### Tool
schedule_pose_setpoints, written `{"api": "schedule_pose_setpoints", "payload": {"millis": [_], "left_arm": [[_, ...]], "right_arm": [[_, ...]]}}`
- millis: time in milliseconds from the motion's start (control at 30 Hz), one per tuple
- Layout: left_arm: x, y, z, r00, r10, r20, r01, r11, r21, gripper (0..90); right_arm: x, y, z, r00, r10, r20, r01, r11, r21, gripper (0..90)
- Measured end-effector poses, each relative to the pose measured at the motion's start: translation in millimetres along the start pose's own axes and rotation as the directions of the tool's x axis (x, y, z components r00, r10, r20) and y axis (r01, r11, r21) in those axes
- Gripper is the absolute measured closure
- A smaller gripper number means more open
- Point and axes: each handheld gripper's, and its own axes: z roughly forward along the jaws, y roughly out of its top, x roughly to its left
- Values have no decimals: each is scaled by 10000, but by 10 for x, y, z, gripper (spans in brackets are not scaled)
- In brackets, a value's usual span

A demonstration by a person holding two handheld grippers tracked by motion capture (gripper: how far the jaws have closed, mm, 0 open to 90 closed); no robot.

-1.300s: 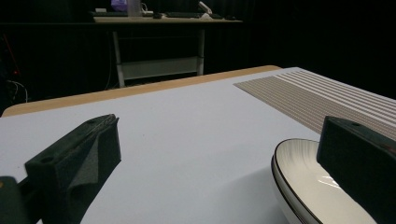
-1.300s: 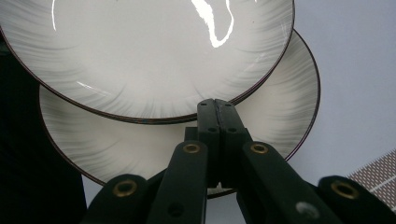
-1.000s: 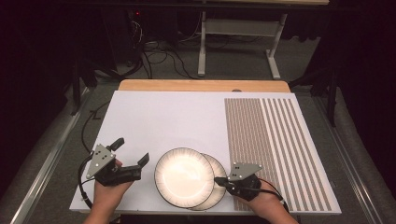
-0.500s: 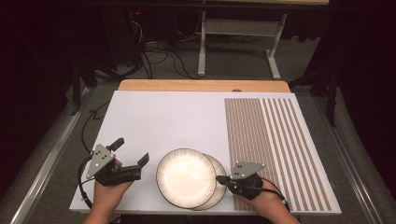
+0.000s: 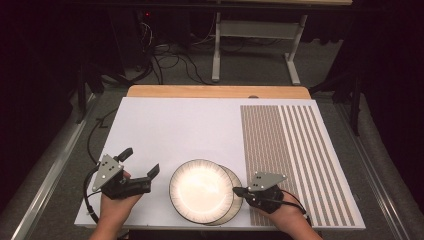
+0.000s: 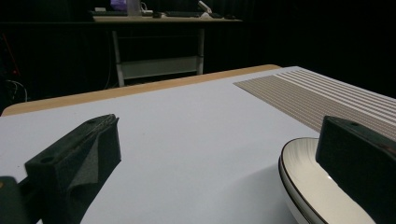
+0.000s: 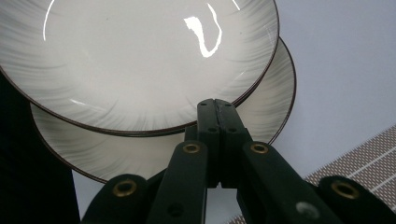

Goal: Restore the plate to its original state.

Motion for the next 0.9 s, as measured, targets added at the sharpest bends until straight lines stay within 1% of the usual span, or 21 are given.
{"api": "schedule_pose_setpoints", "payload": {"millis": [33,300,400,500,567,633,700,900], "left_arm": [[0,-1,2,10000,11,-2,-11,10000,16,3],[-9,-2,11,10000,53,41,-53,10000,45,3],[-6,-2,9,10000,49,40,-49,10000,41,3],[-7,-3,10,10000,50,36,-50,10000,40,3],[-8,-2,8,10000,66,51,-66,10000,43,3],[-9,-1,8,10000,73,48,-74,10000,43,3],[-11,-2,10,10000,77,52,-78,10000,56,3],[-16,-4,20,9999,103,71,-103,9999,97,3]], "right_arm": [[-18,-2,-31,9998,165,64,-164,9998,-66,900],[-25,-15,-44,9999,23,120,-23,10000,-13,900],[-13,-12,-48,9998,111,151,-112,9999,18,900],[-25,-15,-58,9999,-41,149,41,10000,0,900],[-25,-17,-75,9997,82,223,-82,10000,-18,900],[-34,-20,-82,9997,17,235,-16,10000,-24,900],[-36,-25,-97,9996,135,256,-134,9999,-54,900],[-80,-47,-163,9986,246,467,-239,9996,-172,900]]}}
